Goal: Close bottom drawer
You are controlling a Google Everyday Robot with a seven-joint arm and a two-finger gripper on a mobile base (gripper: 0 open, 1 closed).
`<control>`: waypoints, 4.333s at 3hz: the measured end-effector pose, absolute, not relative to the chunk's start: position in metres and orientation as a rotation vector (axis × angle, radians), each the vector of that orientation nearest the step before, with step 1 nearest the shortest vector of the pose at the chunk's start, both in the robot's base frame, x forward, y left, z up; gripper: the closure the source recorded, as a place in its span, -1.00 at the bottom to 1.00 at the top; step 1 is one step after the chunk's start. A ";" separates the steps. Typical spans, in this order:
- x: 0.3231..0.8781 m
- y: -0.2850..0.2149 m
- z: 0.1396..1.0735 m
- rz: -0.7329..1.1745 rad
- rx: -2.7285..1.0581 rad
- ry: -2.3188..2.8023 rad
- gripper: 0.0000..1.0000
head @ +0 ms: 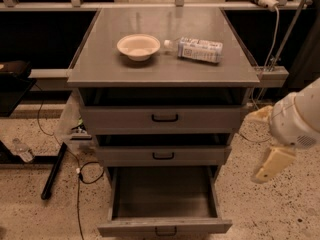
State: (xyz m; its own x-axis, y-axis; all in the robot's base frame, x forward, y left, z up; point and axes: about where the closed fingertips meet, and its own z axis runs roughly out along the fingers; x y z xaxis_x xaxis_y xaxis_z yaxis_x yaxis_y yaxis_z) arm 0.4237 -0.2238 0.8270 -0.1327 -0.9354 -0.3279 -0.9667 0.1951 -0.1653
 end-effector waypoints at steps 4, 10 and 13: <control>0.417 -0.242 0.715 0.236 -1.697 2.077 1.00; 0.441 -0.241 0.439 0.493 -1.469 2.123 1.00; 0.408 -0.249 0.269 0.561 -1.435 2.174 1.00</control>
Offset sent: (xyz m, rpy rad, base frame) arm -0.0077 -0.0338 -0.1692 0.1861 0.0282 -0.0671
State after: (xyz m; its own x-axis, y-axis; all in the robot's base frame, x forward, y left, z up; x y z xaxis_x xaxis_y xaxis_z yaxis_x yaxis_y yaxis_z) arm 0.4084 -0.2495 0.2695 -0.3409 -0.7330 -0.5886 -0.9263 0.3688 0.0773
